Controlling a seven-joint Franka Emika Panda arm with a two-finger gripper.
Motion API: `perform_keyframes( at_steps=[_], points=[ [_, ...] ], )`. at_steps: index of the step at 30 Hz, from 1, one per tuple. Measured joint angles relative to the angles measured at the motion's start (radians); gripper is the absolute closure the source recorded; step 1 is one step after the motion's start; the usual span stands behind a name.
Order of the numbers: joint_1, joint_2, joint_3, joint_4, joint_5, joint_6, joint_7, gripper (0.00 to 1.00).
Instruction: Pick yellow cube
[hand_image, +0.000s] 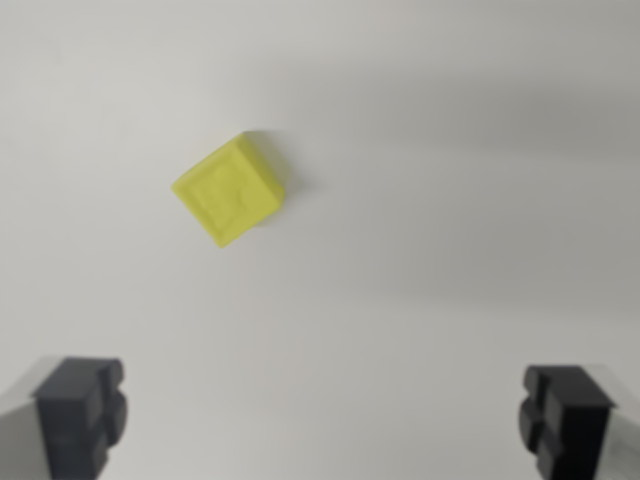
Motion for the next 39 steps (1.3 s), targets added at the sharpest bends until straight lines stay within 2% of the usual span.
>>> perform_keyframes(
  at_steps=[21, 39],
  points=[
    [0.020, 0.049, 0.000, -0.084, 0.004, 0.139, -0.129, 0.00],
    [0.037, 0.108, 0.000, -0.136, 0.010, 0.256, -0.243, 0.00]
  ],
)
